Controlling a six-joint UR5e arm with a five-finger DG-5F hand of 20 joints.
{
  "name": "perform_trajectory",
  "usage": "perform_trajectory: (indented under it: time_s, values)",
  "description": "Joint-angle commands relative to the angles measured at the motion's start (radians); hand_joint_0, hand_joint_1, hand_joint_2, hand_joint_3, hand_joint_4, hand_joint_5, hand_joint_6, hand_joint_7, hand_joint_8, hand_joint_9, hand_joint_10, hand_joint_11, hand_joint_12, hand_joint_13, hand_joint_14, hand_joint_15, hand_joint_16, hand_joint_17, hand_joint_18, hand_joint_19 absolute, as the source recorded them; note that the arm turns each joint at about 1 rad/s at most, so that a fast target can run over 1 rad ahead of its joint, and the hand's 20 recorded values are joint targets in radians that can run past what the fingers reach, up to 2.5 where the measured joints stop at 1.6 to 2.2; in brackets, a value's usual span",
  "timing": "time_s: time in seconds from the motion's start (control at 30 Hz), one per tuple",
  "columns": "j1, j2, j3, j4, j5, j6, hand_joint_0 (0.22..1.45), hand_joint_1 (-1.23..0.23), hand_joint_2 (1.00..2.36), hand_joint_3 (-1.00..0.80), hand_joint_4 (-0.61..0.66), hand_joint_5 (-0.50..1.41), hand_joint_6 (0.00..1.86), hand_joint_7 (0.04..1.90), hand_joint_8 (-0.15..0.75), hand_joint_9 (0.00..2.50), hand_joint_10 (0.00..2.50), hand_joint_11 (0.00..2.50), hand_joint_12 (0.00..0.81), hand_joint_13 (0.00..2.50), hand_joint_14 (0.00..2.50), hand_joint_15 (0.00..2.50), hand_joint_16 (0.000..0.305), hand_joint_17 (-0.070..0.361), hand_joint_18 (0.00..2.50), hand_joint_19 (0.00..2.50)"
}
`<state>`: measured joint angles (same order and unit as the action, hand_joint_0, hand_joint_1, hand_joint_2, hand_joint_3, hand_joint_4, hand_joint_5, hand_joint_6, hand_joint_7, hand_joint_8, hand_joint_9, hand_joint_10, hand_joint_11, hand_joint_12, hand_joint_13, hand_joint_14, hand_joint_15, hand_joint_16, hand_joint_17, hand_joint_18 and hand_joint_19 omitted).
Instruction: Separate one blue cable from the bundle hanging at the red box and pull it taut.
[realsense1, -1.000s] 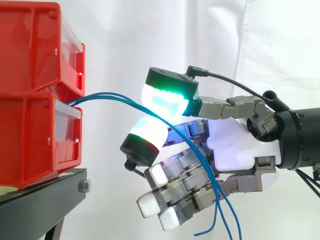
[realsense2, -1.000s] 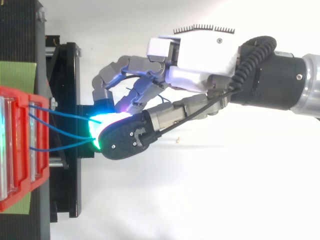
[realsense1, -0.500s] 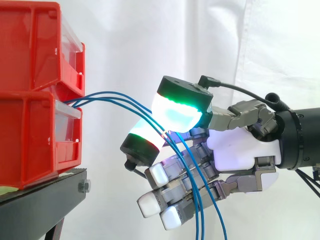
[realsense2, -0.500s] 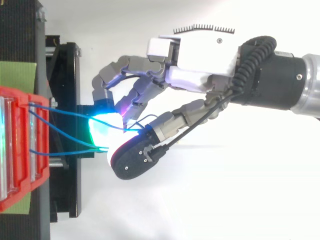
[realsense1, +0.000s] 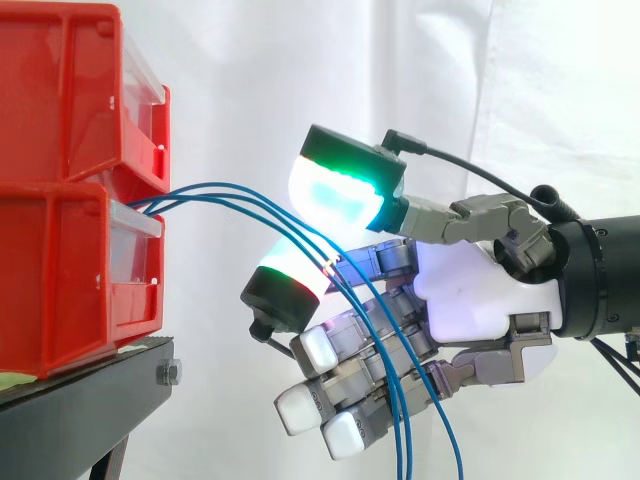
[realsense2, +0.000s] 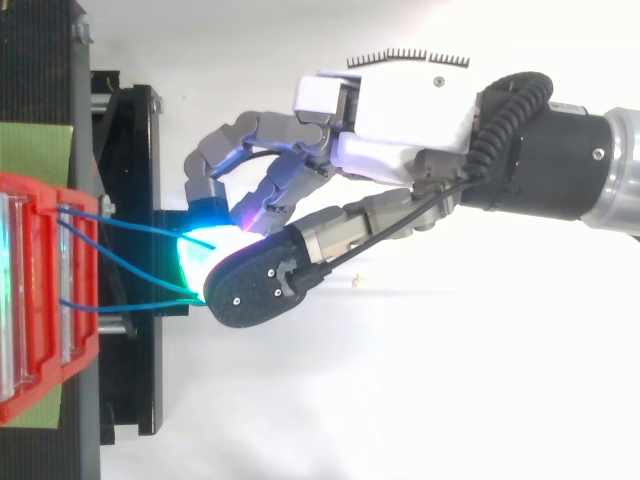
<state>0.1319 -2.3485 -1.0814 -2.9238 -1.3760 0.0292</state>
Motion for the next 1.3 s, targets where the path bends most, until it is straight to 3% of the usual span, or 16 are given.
perform_trajectory:
  time_s: [0.0,0.13,0.23,0.33,0.4,0.5,0.7,0.87,1.0,1.1,1.27]
  values:
    - [0.0,0.0,0.0,0.0,0.0,0.0,0.64,-0.72,1.01,-0.38,0.16,-0.18,0.85,1.22,0.381,0.91,0.02,0.77,0.404,0.76,0.02,0.44,0.054,0.121,0.75,0.5]
    - [0.0,0.0,0.0,0.0,0.0,0.0,0.69,-0.86,1.01,-0.34,0.14,-0.21,0.89,1.14,0.368,0.85,0.02,0.77,0.408,0.75,0.02,0.44,0.054,0.122,0.76,0.49]
    - [0.0,0.0,0.0,0.0,0.0,0.0,0.74,-0.89,1.0,-0.47,0.17,-0.21,0.89,1.11,0.366,0.84,0.02,0.77,0.405,0.75,0.02,0.42,0.055,0.123,0.76,0.47]
    - [0.0,0.0,0.0,0.0,0.0,0.0,0.7,-0.93,1.0,-0.5,0.17,-0.2,0.89,1.11,0.366,0.87,0.02,0.79,0.398,0.76,0.02,0.43,0.054,0.122,0.77,0.46]
    - [0.0,0.0,0.0,-0.003,0.0,0.0,0.62,-0.93,1.0,-0.5,0.17,-0.19,0.88,1.13,0.365,0.88,0.02,0.8,0.397,0.76,0.02,0.44,0.054,0.122,0.77,0.48]
    - [-0.002,0.0,0.0,-0.005,0.0,0.0,0.49,-0.86,1.0,-0.5,0.19,-0.18,0.88,1.08,0.393,0.92,0.02,0.79,0.419,0.79,0.02,0.45,0.059,0.133,0.81,0.49]
    - [-0.003,0.0,0.0,-0.006,-0.003,0.0,0.52,-0.48,1.0,-0.5,0.18,-0.16,0.84,1.11,0.4,1.0,0.02,0.76,0.42,0.82,0.02,0.46,0.057,0.129,0.82,0.55]
    - [-0.003,0.0,0.0,-0.009,0.0,-0.009,0.58,-0.48,1.0,-0.5,0.16,-0.16,0.83,1.15,0.391,1.01,0.02,0.76,0.408,0.81,0.02,0.47,0.055,0.124,0.79,0.58]
    - [-0.005,0.02,0.0,-0.044,0.006,-0.052,0.58,-0.52,1.0,-0.5,0.17,-0.16,0.83,1.16,0.392,1.01,0.02,0.77,0.409,0.81,0.02,0.47,0.055,0.125,0.79,0.58]
    - [-0.006,0.046,0.0,-0.092,0.028,-0.112,0.58,-0.53,1.0,-0.5,0.17,-0.16,0.83,1.16,0.391,1.01,0.02,0.77,0.412,0.81,0.02,0.47,0.056,0.125,0.79,0.58]
    - [-0.005,0.067,0.0,-0.115,0.071,-0.149,0.58,-0.54,1.0,-0.5,0.18,-0.17,0.83,1.16,0.399,1.01,0.02,0.77,0.412,0.82,0.02,0.47,0.056,0.125,0.8,0.58]
